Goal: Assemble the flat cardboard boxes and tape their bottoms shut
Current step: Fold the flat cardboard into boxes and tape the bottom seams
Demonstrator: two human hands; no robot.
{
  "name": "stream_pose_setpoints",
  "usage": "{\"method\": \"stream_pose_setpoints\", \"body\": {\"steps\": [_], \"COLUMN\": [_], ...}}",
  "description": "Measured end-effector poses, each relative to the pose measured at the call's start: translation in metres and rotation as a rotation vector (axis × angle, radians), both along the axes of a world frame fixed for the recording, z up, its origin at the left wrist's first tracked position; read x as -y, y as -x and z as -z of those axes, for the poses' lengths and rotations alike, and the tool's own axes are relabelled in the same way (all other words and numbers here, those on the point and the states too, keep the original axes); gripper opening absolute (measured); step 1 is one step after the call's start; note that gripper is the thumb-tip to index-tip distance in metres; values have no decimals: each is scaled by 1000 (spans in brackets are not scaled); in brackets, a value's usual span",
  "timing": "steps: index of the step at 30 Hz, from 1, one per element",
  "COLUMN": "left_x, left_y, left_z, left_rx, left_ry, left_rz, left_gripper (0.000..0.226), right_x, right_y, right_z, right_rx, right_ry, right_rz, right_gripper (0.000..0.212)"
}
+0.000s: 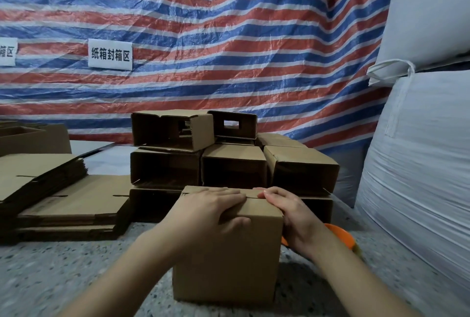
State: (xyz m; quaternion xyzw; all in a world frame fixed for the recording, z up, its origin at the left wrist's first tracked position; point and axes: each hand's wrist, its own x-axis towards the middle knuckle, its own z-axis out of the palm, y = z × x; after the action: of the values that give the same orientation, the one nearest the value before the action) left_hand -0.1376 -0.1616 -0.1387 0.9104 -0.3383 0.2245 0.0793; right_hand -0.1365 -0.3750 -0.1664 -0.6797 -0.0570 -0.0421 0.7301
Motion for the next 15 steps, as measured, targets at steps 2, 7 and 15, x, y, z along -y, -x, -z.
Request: {"method": "stream_pose_setpoints", "body": {"steps": [2, 7, 15], "left_x": [-3, -3, -4], "left_y": [-4, -8, -8], "left_z": [1, 5, 6], "left_rx": [14, 29, 23], "left_ry": [33, 37, 49], "left_rz": [26, 47, 61], "left_gripper": [63, 61, 59], "right_x": [11, 75, 102], "right_y": [-4, -19, -15], "right_z": [-4, 12, 61], "right_rx": [9, -46, -236], "right_ry": [11, 1102, 1581], "right_rz": [27, 529, 462], "right_gripper": [29, 38, 51]}}
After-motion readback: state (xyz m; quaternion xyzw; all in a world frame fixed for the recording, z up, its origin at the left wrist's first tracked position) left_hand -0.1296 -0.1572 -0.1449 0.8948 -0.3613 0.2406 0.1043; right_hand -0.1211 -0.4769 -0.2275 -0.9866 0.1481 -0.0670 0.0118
